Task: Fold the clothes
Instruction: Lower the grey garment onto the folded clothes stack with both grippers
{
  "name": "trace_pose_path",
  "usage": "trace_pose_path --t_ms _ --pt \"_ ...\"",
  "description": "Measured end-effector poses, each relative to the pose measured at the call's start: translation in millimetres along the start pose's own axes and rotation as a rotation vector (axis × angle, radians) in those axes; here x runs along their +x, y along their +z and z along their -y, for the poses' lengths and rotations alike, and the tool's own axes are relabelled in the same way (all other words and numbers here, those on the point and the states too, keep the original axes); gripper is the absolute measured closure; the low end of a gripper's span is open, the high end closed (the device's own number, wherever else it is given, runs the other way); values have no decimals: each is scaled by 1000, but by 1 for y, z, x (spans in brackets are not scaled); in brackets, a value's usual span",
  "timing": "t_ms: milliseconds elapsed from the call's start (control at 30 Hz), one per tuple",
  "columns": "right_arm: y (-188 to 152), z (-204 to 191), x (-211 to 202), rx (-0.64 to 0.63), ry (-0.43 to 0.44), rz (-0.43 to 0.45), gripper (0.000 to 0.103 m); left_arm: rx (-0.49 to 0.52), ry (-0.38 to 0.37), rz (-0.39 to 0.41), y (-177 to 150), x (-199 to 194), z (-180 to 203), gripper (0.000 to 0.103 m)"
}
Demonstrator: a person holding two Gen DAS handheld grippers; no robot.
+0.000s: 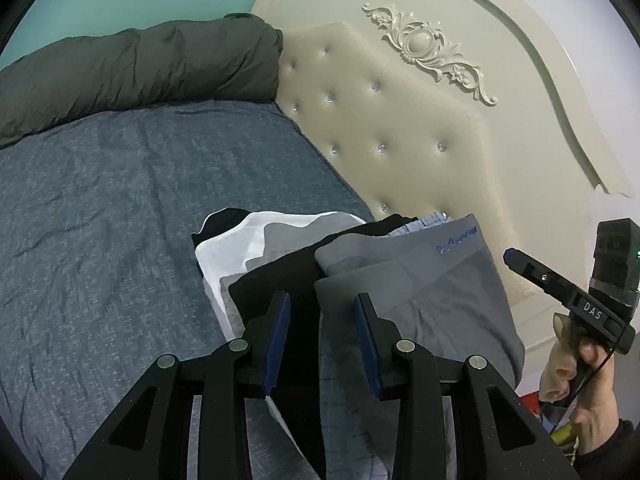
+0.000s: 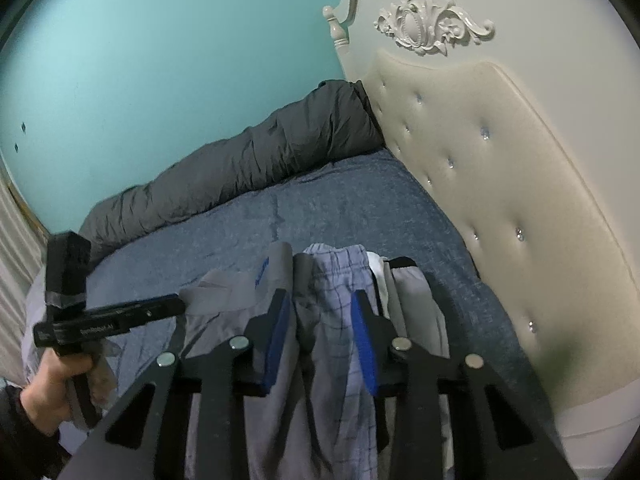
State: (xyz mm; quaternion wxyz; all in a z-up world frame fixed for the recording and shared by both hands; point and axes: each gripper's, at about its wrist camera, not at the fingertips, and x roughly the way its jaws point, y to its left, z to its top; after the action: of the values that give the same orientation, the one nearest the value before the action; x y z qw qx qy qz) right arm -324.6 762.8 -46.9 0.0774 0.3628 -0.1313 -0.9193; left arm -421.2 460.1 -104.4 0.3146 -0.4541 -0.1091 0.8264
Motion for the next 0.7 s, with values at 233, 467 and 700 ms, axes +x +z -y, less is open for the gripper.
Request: trace_pose_path --t_ms 233,467,700 --pt "3 -5 3 4 14 -5 71 6 -39 -8 -4 4 2 67" --pt "12 -14 25 -17 -12 -32 71 20 -53 -8 -2 10 3 84" --pt "18 -23 50 -73 -49 -75 99 50 -58 4 3 16 4 96"
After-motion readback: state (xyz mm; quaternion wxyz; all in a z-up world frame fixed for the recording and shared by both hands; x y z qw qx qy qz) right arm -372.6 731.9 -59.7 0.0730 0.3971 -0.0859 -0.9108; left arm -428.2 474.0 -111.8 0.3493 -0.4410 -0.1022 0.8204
